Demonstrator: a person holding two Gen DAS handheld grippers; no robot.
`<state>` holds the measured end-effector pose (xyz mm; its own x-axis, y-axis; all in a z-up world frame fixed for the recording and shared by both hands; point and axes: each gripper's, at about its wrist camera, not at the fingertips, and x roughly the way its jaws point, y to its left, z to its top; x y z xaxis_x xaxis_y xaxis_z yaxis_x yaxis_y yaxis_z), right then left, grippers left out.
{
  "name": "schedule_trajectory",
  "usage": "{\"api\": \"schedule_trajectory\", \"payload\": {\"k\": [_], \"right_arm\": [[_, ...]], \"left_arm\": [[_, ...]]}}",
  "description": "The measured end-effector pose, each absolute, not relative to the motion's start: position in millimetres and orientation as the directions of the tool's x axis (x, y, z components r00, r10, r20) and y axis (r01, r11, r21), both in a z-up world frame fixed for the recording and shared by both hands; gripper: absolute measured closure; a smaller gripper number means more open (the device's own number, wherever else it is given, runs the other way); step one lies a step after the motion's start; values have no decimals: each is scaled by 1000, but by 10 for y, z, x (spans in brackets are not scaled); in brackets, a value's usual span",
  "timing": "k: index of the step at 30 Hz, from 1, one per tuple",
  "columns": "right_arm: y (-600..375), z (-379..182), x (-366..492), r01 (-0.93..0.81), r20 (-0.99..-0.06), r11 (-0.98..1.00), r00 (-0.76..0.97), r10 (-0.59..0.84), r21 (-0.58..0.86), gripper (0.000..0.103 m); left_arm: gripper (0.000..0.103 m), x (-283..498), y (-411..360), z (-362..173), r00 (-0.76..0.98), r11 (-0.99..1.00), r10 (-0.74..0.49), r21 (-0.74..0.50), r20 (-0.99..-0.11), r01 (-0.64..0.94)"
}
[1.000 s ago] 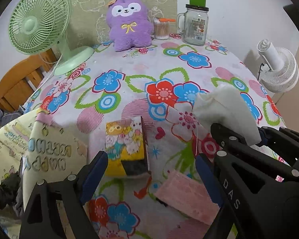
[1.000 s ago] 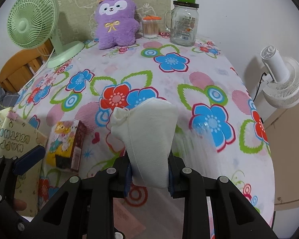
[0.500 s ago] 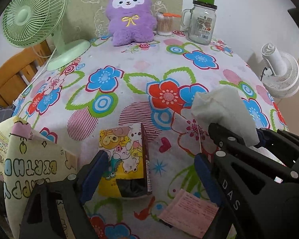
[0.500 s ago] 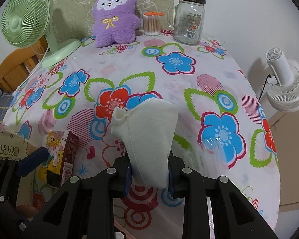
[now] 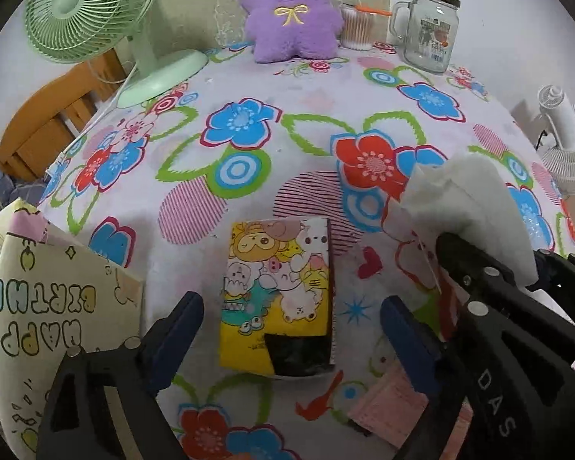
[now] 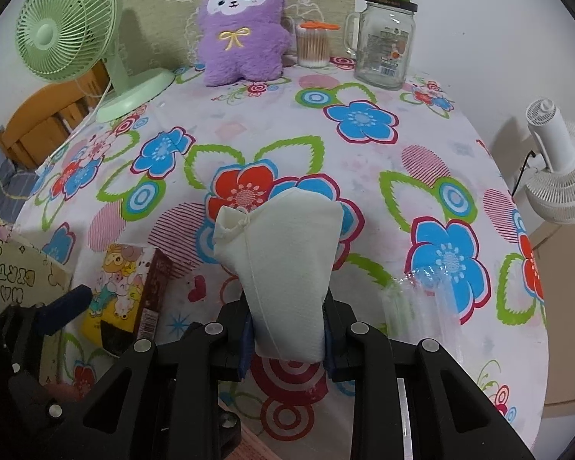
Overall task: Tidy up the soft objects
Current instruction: 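Close the left tool on the yellow cartoon snack box, then carry the snack box and white tissue pack over the yellow box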
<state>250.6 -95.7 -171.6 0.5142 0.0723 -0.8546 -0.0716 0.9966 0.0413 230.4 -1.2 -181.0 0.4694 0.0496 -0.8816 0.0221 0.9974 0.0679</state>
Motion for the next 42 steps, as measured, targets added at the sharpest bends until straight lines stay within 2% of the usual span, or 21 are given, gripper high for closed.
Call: {"api": "schedule_trajectory", "payload": {"k": [3,5,8,16,28,42], "right_arm": [[-979,-1706,2510,-66,-853,997,516,73,45,73],[-996,-1693,2509,-61,-851,997,520,68,43,73],[-1015,-1679,2500,-55,-851,998,522,60,37,72],[-1015,-1540,2397,-59,-838,997,542,68,43,72],[-941,-1003,2027,-82,-783,996,617,81,38,72],[-336,-361,1455,-184,-703,983,699,134,4,72]], "left_arm": [[32,2297,-17,-1801,475,999,7,27,-880,37],[49,2291,-30,-1787,476,999,-19,4,-879,48],[52,2284,-70,-1768,475,998,-26,1,-880,56],[54,2185,-87,-1619,508,998,-15,17,-861,58],[54,1841,-34,-1140,582,999,-29,-5,-813,43],[54,1221,526,-575,674,998,7,-31,-739,-45]]}}
